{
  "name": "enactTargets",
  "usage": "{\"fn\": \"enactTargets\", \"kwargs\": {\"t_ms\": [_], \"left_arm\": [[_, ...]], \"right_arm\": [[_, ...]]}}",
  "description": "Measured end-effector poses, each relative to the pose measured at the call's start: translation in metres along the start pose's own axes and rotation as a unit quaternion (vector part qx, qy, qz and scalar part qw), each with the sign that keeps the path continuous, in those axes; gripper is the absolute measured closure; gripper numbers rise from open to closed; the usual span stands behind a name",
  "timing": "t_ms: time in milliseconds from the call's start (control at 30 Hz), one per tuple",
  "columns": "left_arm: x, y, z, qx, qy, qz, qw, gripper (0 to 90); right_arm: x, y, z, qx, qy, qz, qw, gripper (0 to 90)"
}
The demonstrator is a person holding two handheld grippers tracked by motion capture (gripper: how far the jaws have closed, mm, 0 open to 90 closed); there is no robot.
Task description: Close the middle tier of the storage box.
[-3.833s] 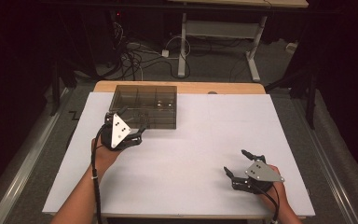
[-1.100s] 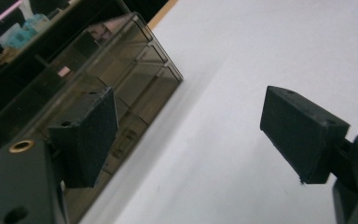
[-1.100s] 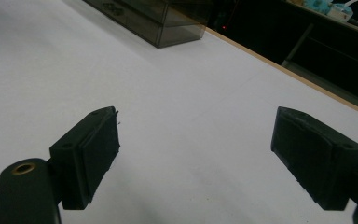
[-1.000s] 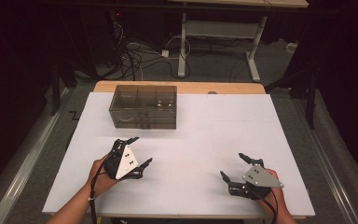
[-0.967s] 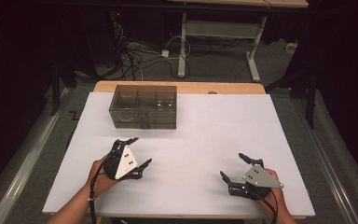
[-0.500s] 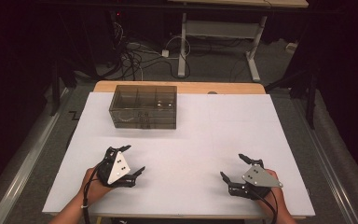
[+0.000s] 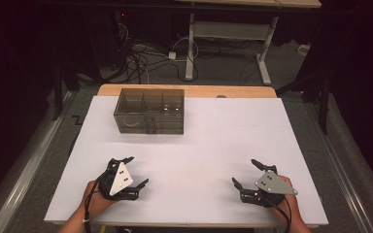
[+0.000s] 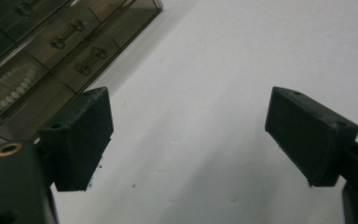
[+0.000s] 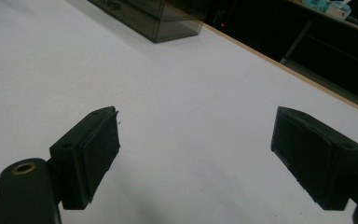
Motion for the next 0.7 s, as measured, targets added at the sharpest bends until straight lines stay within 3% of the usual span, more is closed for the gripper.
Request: {"fn": "enactTargets", "kwargs": {"t_ms": [67,500,700], "left_arm": [[-0.0006,0.0004,0.0004,-0.004,0.001,0.006,1.0,15.0],[-0.0008,0.008,-0.0065,-0.019,-0.009,-0.016,0.9997,14.9],[0.0008,0.0093,-0.0055,-0.009,-0.014,-0.027,0.9995,14.9]], "right_arm": [[0.0005,-0.0014,-0.0005,0.004,0.0,-0.002,1.0,15.8],[0.0085,-0.0082,0.0052,0.003,0.015,0.009,0.9998,15.8],[0.0049,-0.0082,0.0035,0.007,0.003,0.004,1.0,16.1]]}}
Point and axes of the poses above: each handheld gripper's, and its own axes: z roughly forward along the jaws, x roughly out of its underside, y roughly to its left, the point moved 9 cm from there along z, roughly forward along the jaws, and after that the axes turned 15 degrees about x, right-handed, at the moved point
